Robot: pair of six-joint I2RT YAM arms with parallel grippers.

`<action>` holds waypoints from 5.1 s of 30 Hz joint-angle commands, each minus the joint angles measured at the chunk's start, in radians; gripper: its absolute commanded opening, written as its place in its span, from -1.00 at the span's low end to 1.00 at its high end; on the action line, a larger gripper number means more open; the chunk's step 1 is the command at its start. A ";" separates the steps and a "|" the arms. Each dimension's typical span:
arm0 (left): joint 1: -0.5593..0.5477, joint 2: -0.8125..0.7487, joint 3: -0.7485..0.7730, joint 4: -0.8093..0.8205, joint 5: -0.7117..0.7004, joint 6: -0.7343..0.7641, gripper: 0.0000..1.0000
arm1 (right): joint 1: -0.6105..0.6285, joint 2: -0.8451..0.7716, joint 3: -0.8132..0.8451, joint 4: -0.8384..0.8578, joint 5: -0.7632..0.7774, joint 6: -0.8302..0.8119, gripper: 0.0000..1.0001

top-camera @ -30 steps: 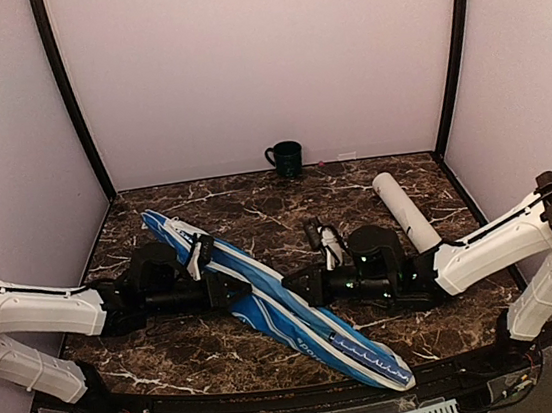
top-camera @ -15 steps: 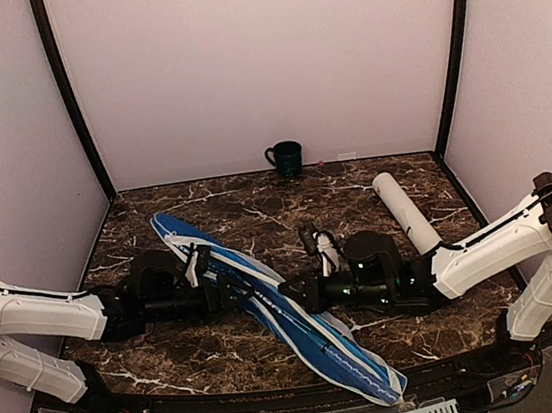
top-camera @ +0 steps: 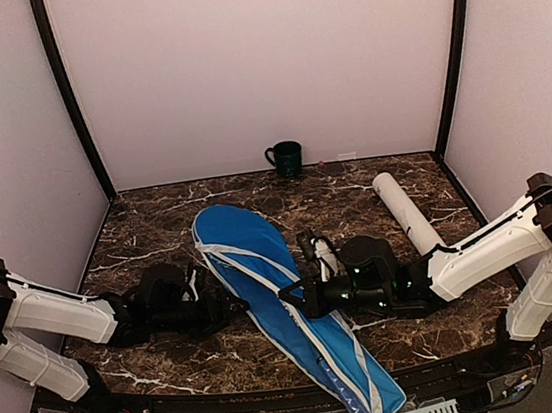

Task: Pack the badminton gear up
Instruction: Pass from the right arm to the left, then adjust the racket in the racket bag.

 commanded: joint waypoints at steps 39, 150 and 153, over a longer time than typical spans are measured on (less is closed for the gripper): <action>-0.168 0.044 0.182 0.049 -0.042 0.082 -1.00 | -0.017 -0.097 0.008 -0.224 0.233 0.094 -1.00; -0.166 0.043 0.443 -0.141 0.247 0.290 -1.00 | 0.257 0.109 0.401 -1.149 0.454 0.089 -0.89; -0.166 0.032 0.450 -0.161 0.225 0.296 -1.00 | 0.257 0.108 0.401 -1.144 0.450 0.090 -0.88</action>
